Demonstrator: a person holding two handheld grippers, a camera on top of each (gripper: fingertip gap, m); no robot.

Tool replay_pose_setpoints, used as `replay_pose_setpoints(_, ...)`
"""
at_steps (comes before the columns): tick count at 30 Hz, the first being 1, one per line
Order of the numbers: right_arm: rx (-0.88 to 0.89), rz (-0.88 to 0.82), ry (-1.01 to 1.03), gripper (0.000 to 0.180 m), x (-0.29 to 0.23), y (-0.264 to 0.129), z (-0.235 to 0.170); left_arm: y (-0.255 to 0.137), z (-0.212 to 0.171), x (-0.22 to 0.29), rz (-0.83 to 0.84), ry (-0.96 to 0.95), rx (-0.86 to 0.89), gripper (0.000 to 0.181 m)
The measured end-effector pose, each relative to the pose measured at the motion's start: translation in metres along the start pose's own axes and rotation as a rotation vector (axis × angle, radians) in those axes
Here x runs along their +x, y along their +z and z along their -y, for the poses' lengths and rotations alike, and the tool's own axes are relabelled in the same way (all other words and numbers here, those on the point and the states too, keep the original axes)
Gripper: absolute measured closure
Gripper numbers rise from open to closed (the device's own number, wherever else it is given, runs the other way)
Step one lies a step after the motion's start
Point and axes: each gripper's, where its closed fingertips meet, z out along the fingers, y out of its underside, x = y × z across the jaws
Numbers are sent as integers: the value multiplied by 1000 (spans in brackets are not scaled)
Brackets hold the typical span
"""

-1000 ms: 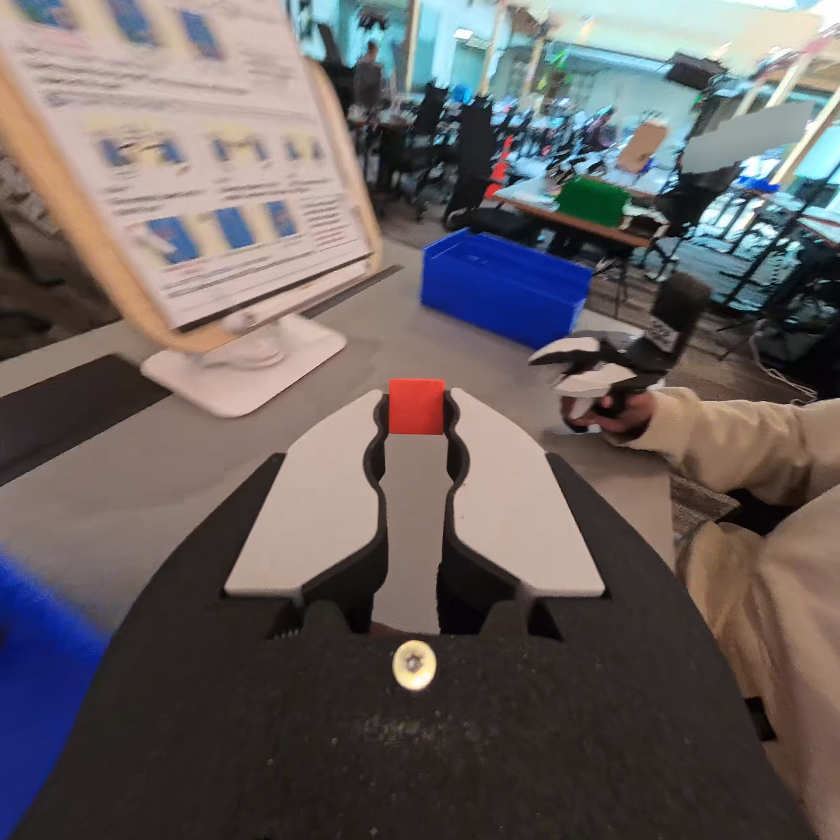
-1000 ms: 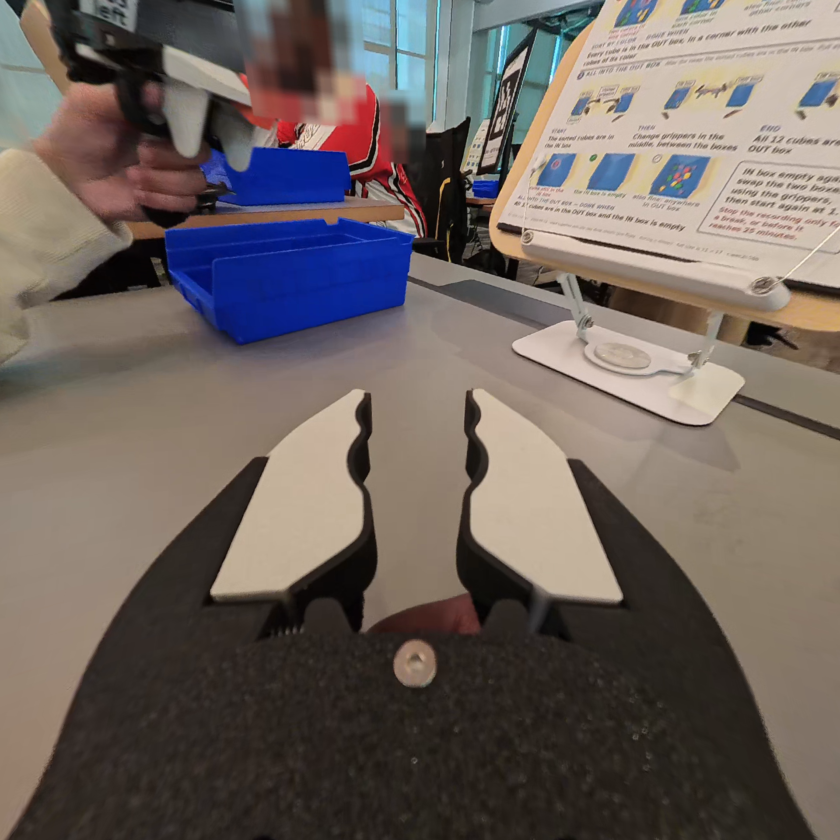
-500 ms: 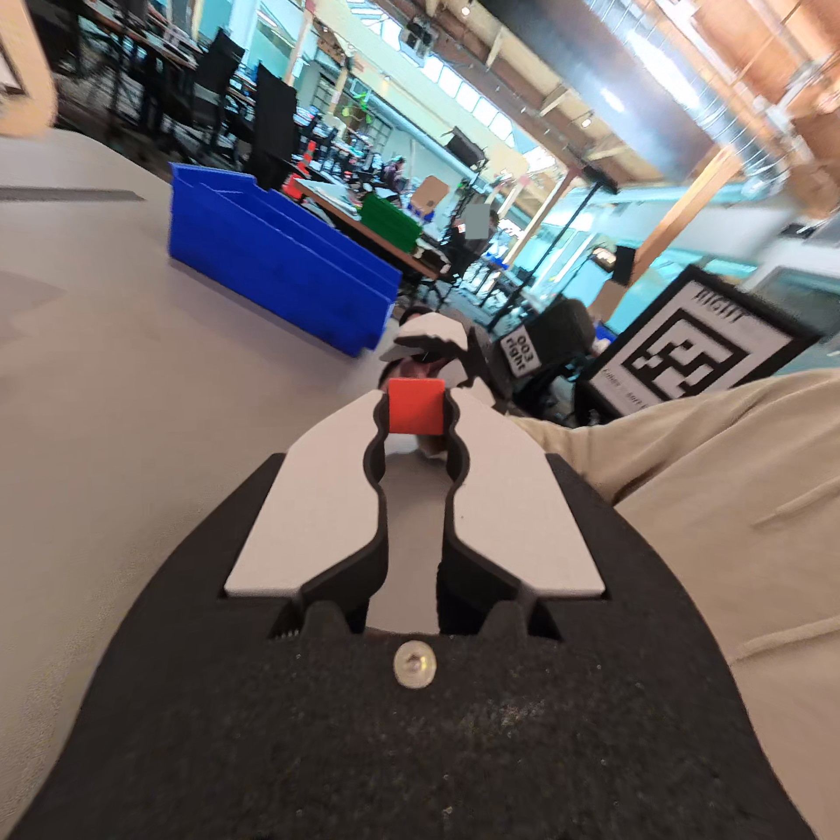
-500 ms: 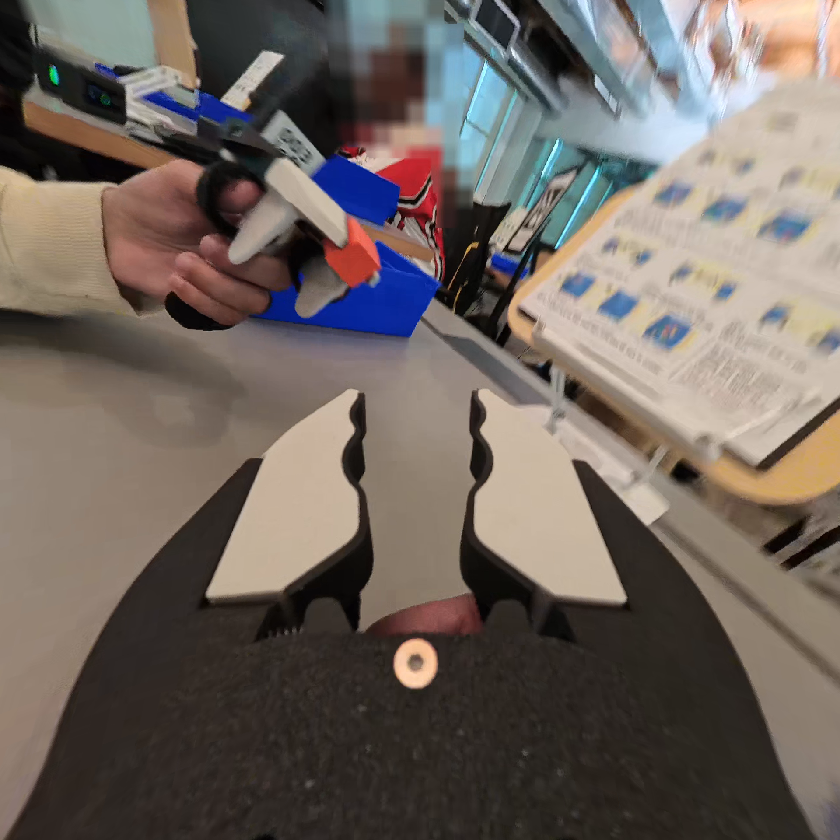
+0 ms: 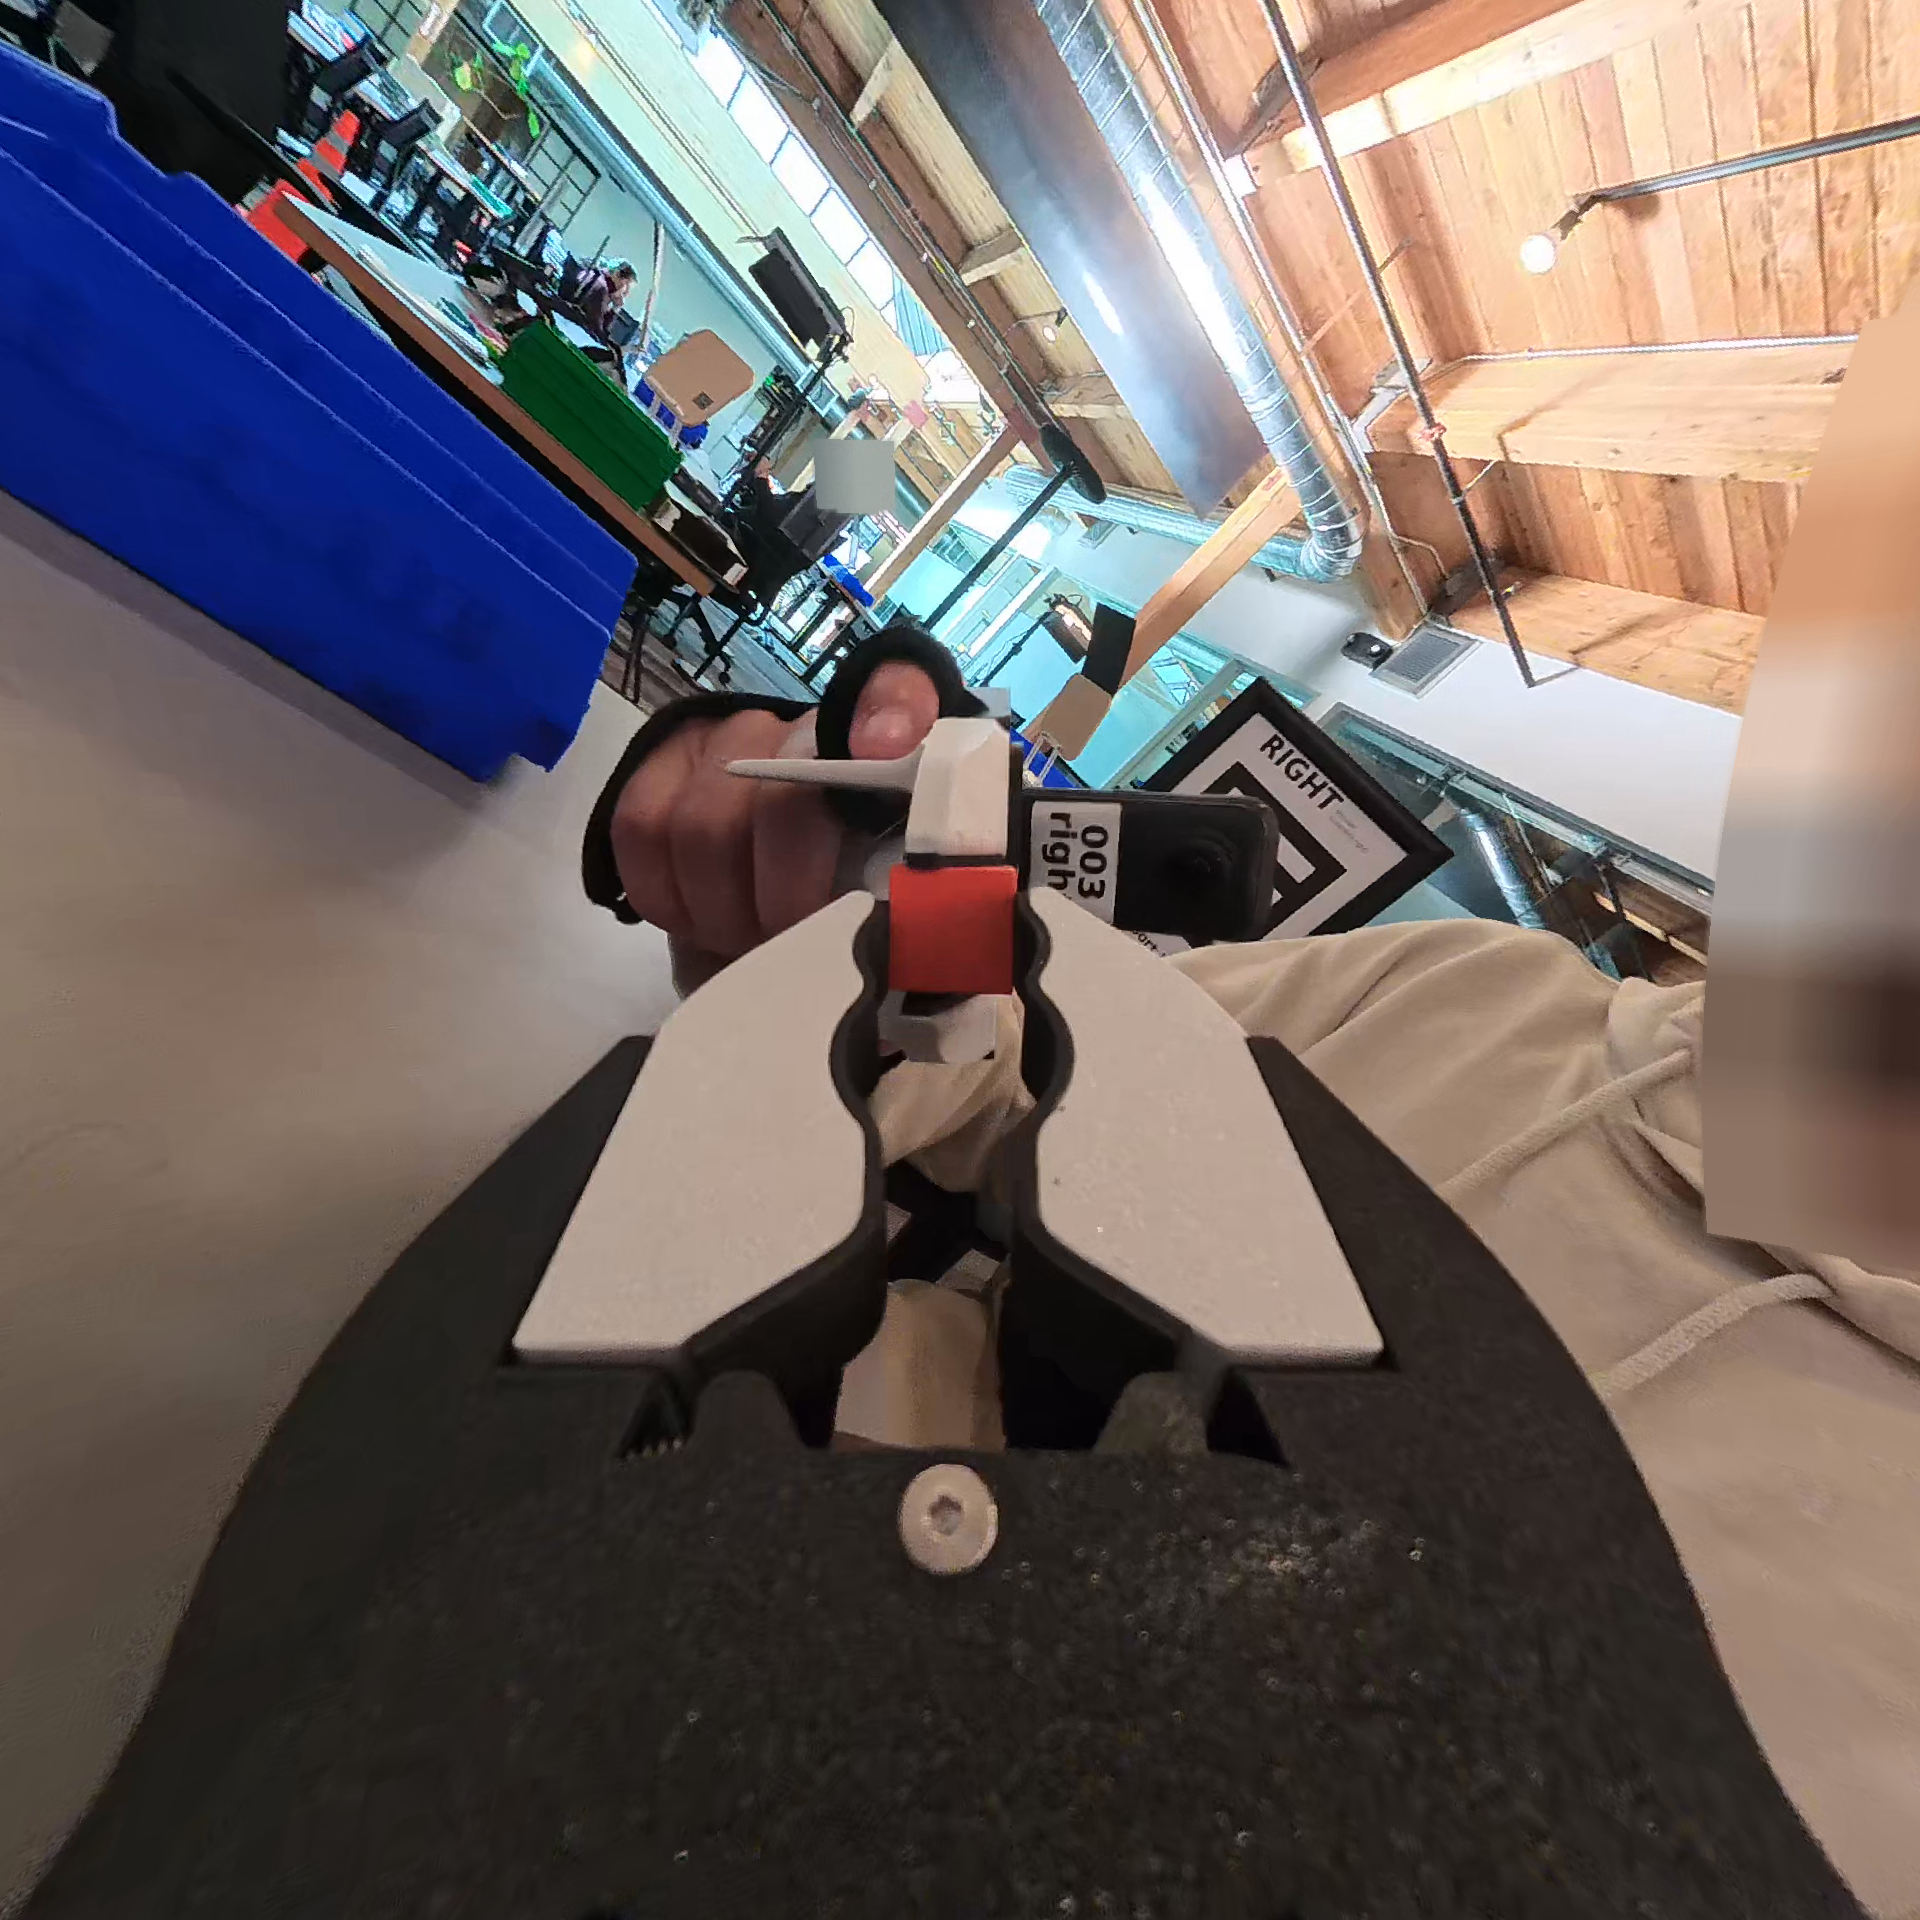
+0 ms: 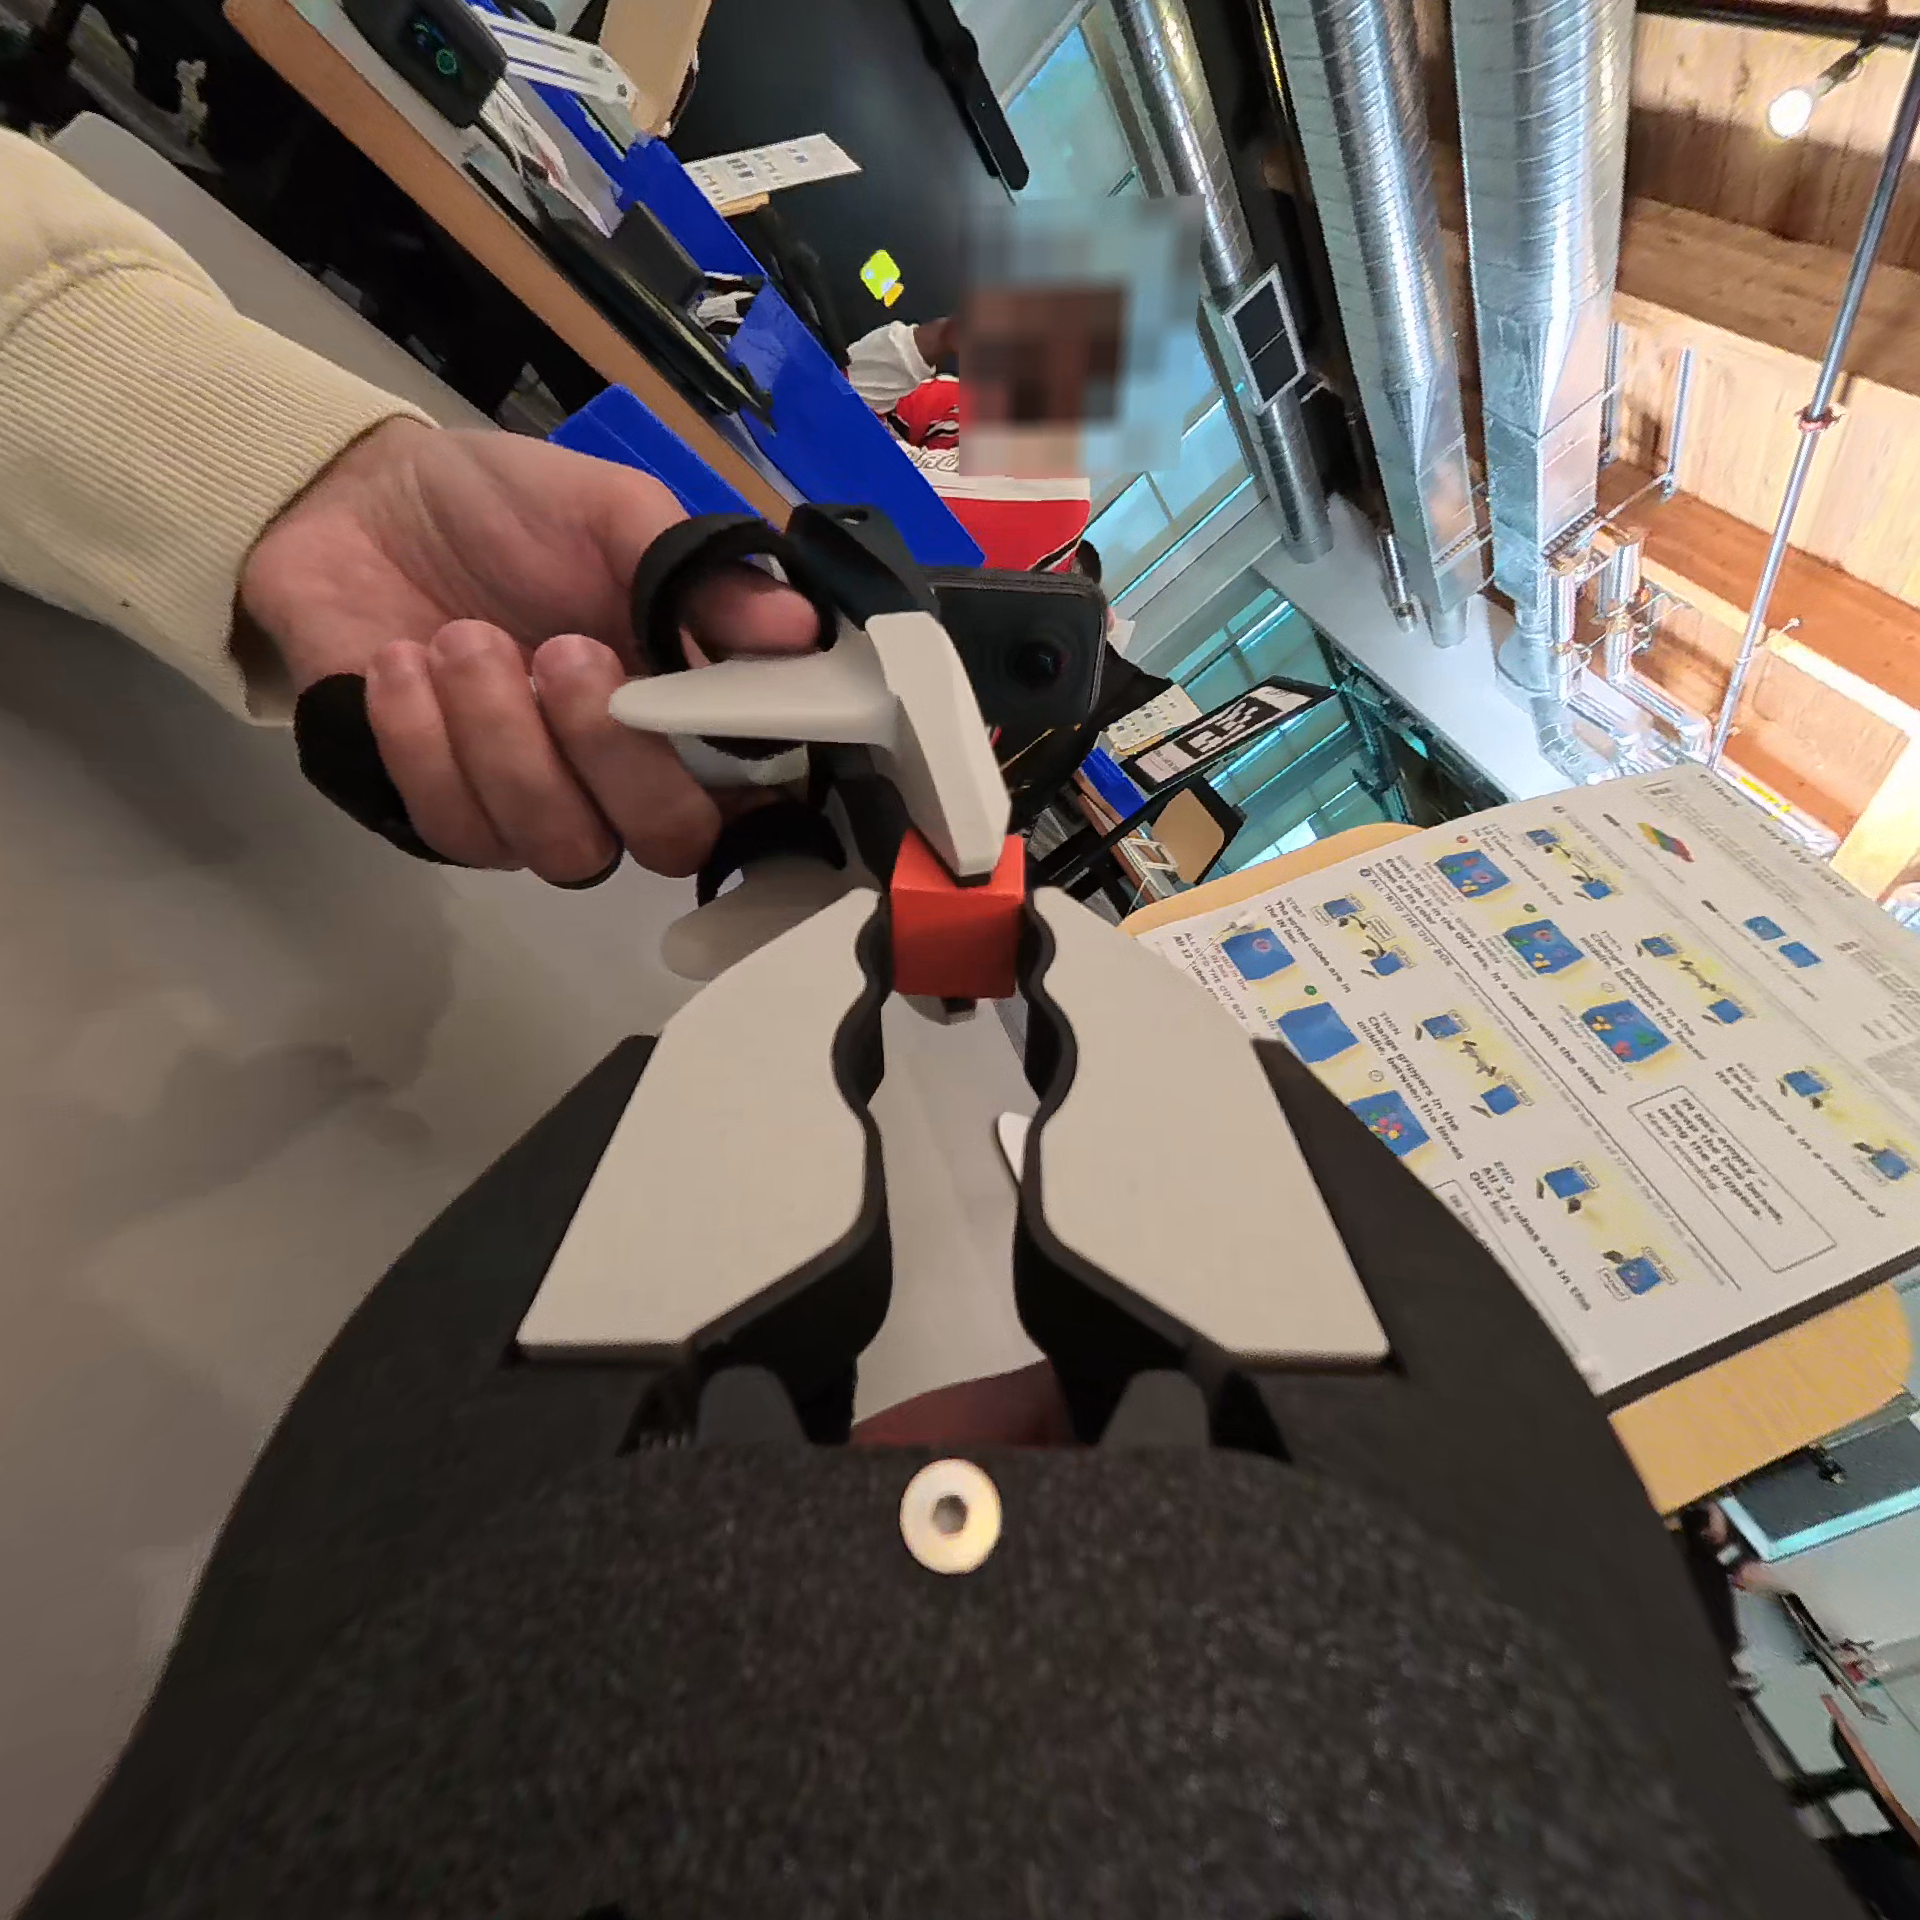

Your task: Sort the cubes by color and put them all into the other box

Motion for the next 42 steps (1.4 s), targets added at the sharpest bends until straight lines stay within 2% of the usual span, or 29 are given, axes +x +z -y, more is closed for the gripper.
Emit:
replay_pose_setpoints(3, 9, -7, 29, 157, -1, -3, 1, -2, -4, 1, 16, 10, -25, 155)
replay_pose_setpoints(6, 9, -21, 109, 157, 5, -12, 1, -17, -1, -4, 159, 79, -29, 122)
replay_pose_setpoints(8, -19, -47, 170, 157, 11, -22, -5, -37, 3, -16, 375, 193, -16, 118)
replay_pose_setpoints(12, -150, -172, 371, 157, 21, -52, -42, -120, 12, -53, 1095, 490, 24, 119)
replay_pose_setpoints(14, -197, -241, 472, 157, 19, -67, -64, -140, 5, -53, 1216, 519, 40, 121)
replay_pose_setpoints(18, -241, -334, 502, 157, 43, -95, -69, -136, -14, -52, 1132, 399, 37, 120)
replay_pose_setpoints(20, -281, -459, 480, 157, 98, -131, -61, -138, -17, -53, 1131, 387, 44, 120)
replay_pose_setpoints(22, -407, -514, 495, 157, 155, -177, -74, -141, -20, -54, 1148, 386, 34, 121)
replay_pose_setpoints(24, -632, -477, 551, 157, 196, -217, -118, -141, -21, -56, 1151, 382, 26, 121)
replay_pose_setpoints(27, -940, -322, 598, 157, 226, -246, -214, -139, -20, -60, 1158, 371, 19, 122)
replay_pose_setpoints(30, -1156, -78, 740, 157, 210, -247, -300, -134, -19, -66, 1169, 352, 2, 122)
replay_pose_setpoints(34, -1307, 101, 753, 157, 184, -238, -368, -124, -17, -67, 1180, 370, -19, 122)
replay_pose_setpoints(37, -1323, 115, 852, 157, 176, -219, -394, -122, -17, -69, 1204, 388, -51, 122)
replay_pose_setpoints(42, -1325, 131, 971, 156, 168, -196, -411, -124, -17, -67, 1232, 422, -86, 122)
